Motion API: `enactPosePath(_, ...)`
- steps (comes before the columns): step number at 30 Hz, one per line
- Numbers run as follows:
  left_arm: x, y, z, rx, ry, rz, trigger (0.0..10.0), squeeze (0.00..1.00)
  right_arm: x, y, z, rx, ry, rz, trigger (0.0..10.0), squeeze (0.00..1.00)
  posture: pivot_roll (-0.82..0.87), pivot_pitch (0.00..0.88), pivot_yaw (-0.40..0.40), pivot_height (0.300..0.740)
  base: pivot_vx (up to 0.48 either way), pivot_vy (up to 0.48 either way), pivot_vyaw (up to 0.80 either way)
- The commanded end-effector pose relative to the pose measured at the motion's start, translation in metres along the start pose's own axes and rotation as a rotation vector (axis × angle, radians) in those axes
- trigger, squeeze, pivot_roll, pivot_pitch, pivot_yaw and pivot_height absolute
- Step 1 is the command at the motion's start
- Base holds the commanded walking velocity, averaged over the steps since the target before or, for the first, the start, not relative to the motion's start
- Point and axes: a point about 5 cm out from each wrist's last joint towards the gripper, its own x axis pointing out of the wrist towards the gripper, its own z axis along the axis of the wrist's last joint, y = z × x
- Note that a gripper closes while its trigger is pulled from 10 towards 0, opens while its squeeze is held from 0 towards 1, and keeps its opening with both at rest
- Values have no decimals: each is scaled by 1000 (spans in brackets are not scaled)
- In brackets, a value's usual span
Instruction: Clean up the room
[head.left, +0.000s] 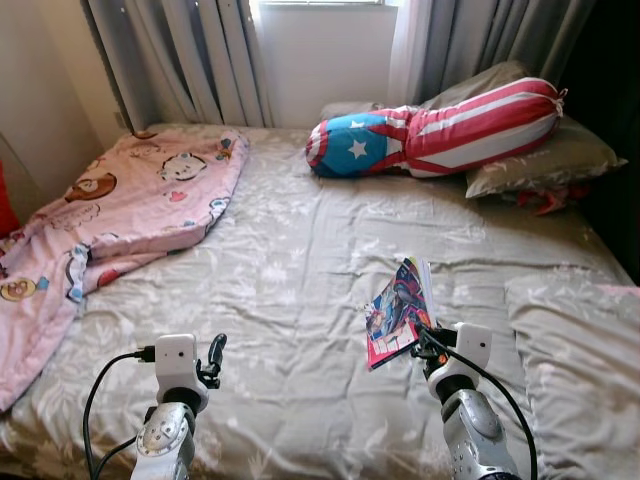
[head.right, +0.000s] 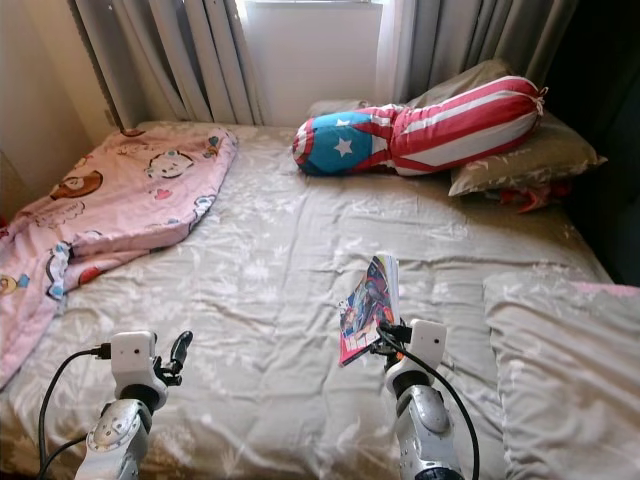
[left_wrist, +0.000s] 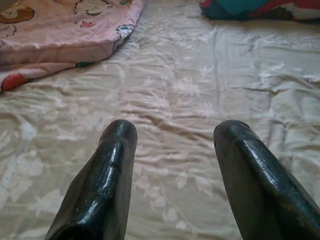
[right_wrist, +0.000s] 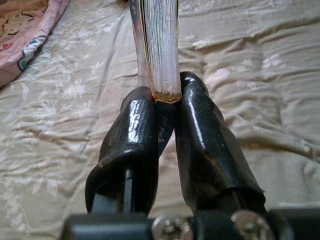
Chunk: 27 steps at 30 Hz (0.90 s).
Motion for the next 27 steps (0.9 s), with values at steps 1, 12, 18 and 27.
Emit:
enactPosePath(1, 1, 1, 2, 11, 4, 0, 10000, 0, 4, 4, 11, -12, -58, 17, 10000, 0, 31, 0, 11, 658, 0, 0, 0)
enactPosePath(12, 0, 0, 0, 12, 15, 0, 10000, 0, 1, 3, 8, -7, -48, 10, 10000, 0, 36, 0, 14, 658, 0, 0, 0)
enactPosePath(18, 0, -1, 0, 6, 24, -19, 10000, 0, 2, 3, 7, -3, -44, 9, 10000, 0, 41, 0, 16, 658, 0, 0, 0)
enactPosePath(27, 0, -4, 0, -1, 27, -28, 10000, 0, 2, 4, 7, 1, -44, 5, 10000, 0, 41, 0, 17, 658, 0, 0, 0)
